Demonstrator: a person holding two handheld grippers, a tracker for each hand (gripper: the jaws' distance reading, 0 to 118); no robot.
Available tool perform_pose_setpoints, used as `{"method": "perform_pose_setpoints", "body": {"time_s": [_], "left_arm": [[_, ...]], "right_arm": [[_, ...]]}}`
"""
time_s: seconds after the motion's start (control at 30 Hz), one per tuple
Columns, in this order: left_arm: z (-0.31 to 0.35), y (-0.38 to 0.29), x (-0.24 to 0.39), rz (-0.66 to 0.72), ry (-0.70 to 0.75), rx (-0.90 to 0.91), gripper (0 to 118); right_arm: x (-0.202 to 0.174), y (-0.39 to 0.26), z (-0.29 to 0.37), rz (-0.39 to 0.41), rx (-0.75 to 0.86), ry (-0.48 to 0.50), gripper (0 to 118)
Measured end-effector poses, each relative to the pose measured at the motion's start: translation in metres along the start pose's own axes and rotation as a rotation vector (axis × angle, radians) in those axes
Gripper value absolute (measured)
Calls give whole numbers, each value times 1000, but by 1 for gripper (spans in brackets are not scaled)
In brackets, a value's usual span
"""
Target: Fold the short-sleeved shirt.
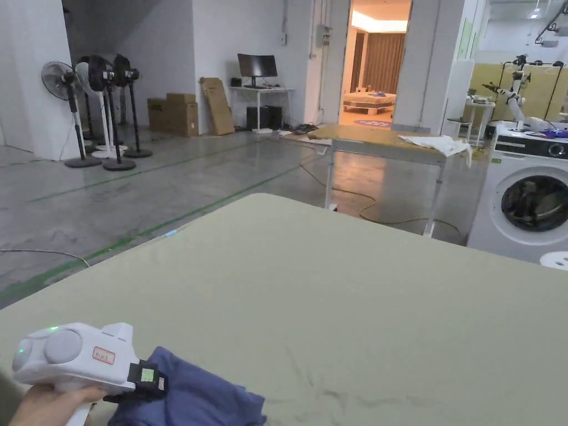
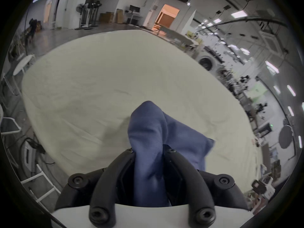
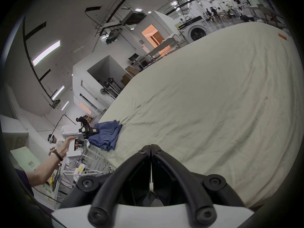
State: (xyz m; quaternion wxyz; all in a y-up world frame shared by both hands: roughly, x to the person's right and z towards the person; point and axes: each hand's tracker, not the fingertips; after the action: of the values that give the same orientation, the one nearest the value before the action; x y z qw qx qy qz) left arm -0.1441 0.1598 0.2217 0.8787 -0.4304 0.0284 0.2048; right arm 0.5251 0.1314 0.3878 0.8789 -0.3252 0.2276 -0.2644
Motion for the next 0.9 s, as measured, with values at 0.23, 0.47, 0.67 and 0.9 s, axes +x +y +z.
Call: {"method": "perform_pose_setpoints", "body": {"time_s": [0.23, 0.47, 0.67, 0.9], "left_arm": [[26, 9, 10, -61, 154, 140, 78], [158, -16, 129, -366, -43, 542, 77], [210, -112, 242, -491, -141, 802, 62], [209, -171, 288, -515, -91, 926, 5]], "right_arm": [[-6, 6, 28, 103, 49, -52, 0], [-39, 45, 76, 320, 252, -236, 0], [-64, 57, 115, 413, 461, -326, 0], [-88, 45, 150, 575, 593, -471, 0]]}}
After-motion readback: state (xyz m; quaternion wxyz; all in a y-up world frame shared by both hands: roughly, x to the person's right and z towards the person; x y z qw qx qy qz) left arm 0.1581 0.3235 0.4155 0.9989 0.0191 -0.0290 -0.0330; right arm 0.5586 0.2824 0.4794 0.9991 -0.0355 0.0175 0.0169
